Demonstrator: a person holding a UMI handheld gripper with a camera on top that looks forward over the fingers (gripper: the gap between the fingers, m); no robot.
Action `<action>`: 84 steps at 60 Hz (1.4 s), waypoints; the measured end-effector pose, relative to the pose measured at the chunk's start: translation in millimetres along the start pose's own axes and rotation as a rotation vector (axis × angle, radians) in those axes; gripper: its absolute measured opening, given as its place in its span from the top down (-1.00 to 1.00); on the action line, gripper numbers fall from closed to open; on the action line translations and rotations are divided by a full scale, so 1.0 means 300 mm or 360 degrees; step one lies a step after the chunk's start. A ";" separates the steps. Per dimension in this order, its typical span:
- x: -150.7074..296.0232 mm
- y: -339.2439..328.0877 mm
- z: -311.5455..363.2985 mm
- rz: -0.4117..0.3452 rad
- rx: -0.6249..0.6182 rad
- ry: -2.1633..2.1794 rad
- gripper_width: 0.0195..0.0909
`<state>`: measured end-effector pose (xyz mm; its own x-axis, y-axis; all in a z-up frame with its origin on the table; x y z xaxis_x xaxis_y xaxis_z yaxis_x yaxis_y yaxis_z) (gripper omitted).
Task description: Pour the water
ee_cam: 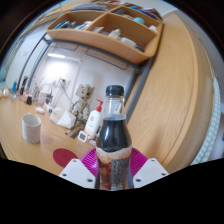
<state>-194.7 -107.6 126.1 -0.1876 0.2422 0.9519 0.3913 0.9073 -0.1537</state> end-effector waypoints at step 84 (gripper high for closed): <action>0.266 0.097 0.322 -0.0217 0.0247 -0.0962 0.42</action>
Point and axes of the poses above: the point between the fingertips, and its own axes, seen from behind it with the camera up: z to the left, x up, y forward, the way the camera looks, the point moved 8 cm from there along -y, backward, against the way the camera looks, and after that the axes turned 7 degrees about y, right-handed, at the moved point
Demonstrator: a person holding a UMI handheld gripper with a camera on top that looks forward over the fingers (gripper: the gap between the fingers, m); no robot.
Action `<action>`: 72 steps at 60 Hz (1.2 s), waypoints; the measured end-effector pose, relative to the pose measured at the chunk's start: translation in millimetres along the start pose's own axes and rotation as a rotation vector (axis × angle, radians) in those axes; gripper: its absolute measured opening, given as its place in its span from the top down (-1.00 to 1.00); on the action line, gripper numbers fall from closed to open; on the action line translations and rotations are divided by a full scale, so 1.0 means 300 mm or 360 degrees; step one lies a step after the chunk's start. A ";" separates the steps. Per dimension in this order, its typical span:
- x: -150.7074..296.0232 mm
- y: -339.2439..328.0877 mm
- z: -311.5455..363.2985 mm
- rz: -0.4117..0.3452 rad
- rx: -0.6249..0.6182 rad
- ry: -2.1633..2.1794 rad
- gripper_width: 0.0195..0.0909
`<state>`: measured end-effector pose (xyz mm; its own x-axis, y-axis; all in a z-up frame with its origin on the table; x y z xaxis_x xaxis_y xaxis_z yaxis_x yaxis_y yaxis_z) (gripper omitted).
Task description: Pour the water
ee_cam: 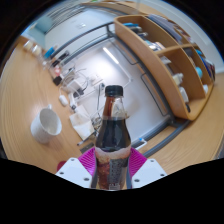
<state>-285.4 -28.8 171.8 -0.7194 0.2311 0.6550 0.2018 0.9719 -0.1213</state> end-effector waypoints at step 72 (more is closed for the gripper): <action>-0.180 0.008 0.096 -0.0015 0.0177 0.1557 -0.72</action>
Point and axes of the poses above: the point between the fingertips, and its own axes, seen from behind it with the camera up: z to the left, x up, y forward, the way the camera looks, the point moved 8 cm from there along -y, backward, against the way the camera looks, and after that the axes turned 7 degrees about y, right-handed, at the moved point
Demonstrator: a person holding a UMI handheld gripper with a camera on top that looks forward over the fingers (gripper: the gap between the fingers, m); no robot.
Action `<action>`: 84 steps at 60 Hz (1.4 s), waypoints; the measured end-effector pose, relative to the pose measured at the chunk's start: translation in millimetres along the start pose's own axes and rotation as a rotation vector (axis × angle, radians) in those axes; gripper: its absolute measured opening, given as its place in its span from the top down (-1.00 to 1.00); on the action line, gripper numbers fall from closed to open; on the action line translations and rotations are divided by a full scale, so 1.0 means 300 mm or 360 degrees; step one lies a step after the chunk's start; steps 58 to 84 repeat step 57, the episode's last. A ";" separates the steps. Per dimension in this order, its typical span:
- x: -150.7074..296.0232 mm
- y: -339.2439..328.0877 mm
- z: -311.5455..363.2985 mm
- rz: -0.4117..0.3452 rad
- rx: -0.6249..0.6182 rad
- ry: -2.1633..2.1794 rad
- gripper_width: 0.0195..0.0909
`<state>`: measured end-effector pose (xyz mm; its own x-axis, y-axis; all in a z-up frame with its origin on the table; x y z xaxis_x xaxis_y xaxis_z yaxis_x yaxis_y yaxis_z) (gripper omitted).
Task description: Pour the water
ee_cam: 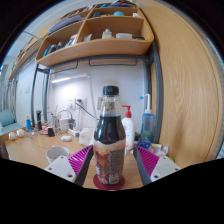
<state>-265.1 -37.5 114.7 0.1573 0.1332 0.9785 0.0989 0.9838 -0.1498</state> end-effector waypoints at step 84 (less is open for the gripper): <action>-0.002 -0.457 0.283 0.0014 -0.0349 0.0129 -0.81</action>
Point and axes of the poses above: the point between the fingertips, and its own axes, seen from behind it with the camera up: z to the left, x up, y forward, the way the camera looks, the point moved 8 cm from there along -y, backward, against the way the camera looks, and after that the axes turned 7 degrees about y, right-handed, at the moved point
